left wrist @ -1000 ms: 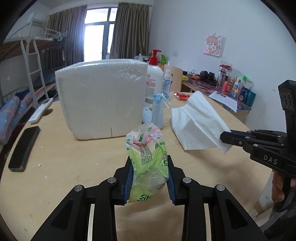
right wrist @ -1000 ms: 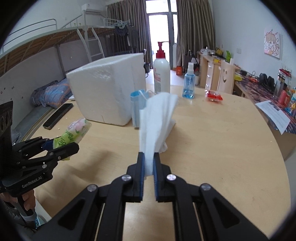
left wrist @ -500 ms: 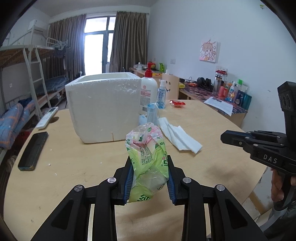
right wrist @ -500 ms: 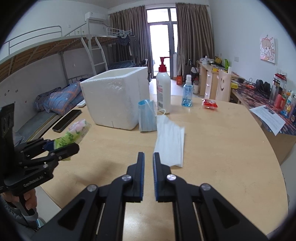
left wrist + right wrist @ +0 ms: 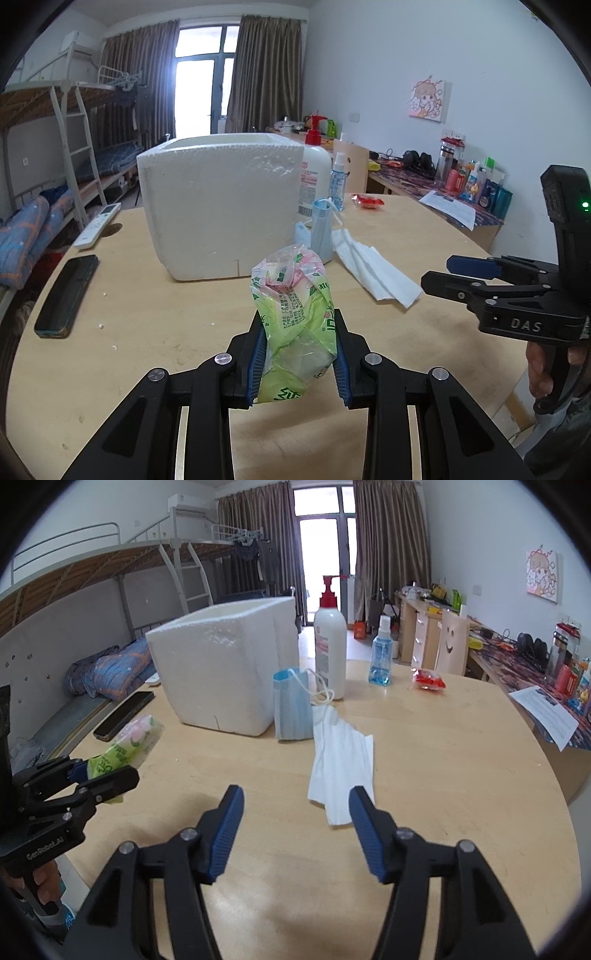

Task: Organize soft objects
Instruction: 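Lift the white tissue with the right tool and regrip it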

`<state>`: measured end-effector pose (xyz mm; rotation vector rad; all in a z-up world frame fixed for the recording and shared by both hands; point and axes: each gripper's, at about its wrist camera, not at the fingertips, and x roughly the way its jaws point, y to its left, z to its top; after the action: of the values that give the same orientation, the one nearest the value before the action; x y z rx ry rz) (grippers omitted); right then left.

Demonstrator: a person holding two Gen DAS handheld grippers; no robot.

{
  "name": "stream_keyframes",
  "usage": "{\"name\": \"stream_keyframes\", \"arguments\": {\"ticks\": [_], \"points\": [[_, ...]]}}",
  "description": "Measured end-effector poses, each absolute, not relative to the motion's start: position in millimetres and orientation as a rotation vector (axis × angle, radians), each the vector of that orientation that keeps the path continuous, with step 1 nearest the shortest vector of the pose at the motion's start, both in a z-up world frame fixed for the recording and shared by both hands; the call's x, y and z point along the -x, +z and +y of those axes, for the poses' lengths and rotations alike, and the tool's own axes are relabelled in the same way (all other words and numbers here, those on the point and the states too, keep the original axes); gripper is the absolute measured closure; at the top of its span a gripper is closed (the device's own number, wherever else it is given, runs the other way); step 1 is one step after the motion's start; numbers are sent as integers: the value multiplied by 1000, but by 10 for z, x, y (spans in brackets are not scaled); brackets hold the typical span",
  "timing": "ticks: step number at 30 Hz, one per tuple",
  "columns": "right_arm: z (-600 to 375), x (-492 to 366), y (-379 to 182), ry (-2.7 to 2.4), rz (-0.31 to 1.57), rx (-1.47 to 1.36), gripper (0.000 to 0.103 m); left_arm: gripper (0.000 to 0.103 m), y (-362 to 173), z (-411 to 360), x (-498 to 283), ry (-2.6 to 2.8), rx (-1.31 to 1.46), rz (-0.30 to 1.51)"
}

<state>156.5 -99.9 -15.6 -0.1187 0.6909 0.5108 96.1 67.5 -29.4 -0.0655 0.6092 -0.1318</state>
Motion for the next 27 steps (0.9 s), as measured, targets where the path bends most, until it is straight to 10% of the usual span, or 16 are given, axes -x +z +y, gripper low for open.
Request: {"name": "stream_keyframes", "arguments": {"ticks": [21, 27], "points": [[-771, -2196, -554, 470, 860, 167, 39, 69, -484, 764, -1480, -158, 94, 686], [-705, -2264, -657, 454, 904, 202, 78, 69, -536, 776, -1577, -167, 102, 702]]}}
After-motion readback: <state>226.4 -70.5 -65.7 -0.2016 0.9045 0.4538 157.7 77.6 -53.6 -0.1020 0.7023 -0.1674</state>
